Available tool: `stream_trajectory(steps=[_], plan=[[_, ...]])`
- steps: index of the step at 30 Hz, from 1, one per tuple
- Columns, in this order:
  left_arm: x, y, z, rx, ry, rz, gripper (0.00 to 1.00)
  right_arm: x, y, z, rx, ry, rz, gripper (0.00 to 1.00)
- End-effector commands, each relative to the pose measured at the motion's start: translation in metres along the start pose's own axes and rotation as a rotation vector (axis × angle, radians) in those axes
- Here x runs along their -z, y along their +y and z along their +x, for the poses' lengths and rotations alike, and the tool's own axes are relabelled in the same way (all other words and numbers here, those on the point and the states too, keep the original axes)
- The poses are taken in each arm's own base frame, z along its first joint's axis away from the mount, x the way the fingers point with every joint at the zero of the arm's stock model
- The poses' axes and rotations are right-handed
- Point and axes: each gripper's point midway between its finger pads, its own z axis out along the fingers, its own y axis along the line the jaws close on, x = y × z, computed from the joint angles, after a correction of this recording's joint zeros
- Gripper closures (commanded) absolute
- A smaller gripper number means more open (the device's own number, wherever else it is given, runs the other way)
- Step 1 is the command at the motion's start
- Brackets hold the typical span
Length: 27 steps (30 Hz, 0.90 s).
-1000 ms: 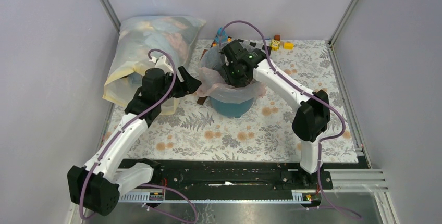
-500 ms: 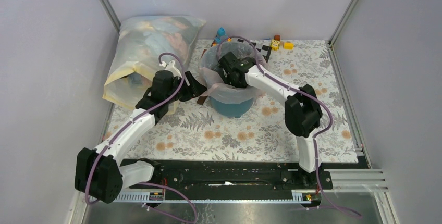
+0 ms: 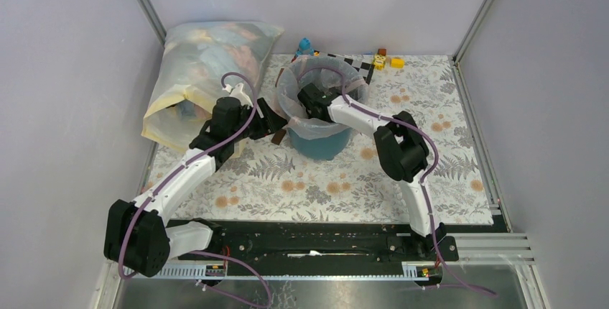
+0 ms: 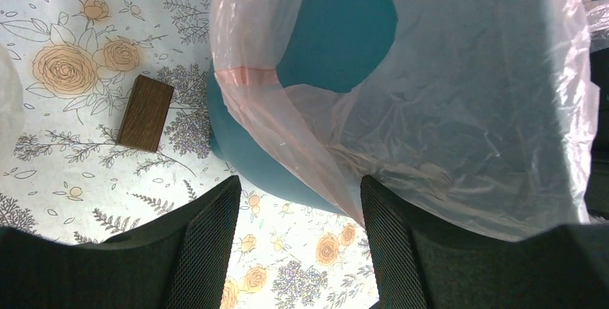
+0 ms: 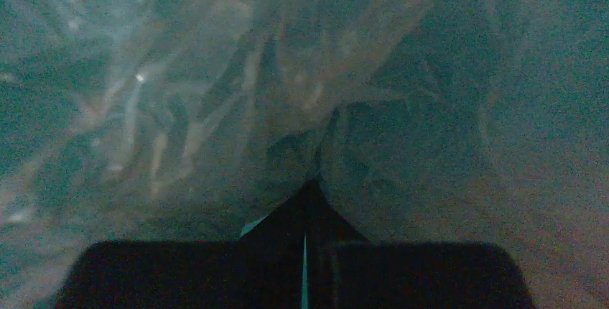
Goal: Put the trash bags into the trash bin
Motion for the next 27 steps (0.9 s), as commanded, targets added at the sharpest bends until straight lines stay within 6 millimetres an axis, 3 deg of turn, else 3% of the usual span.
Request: stream_trajectory(steps=[1,5,8,15,20,27], plan=[[-0.001,-0.013,-0.008,-0.016,-0.029,0.054,0.36,-0.025,0.011,0.017,0.022,0.085,-0.046,1.0],[-0.003,-0.012,-0.007,-0.015,-0.024,0.053,0.36,-0.034,0.01,0.025,0.018,0.113,-0.044,1.0],[-0.004,-0.011,-0.005,-0.015,-0.018,0.053,0.36,-0.026,0.009,0.02,0.012,0.089,-0.038,1.0],[-0.003,-0.012,-0.006,-0.016,-0.021,0.054,0.36,0.036,0.008,-0.013,-0.001,-0.083,-0.022,0.99],[-0.004,-0.012,-0.006,-0.016,-0.02,0.054,0.36,0.075,0.005,-0.025,-0.01,-0.18,-0.01,0.93],[-0.004,-0.01,-0.005,-0.016,-0.018,0.049,0.36,0.113,-0.002,-0.04,-0.022,-0.284,0.024,0.9]])
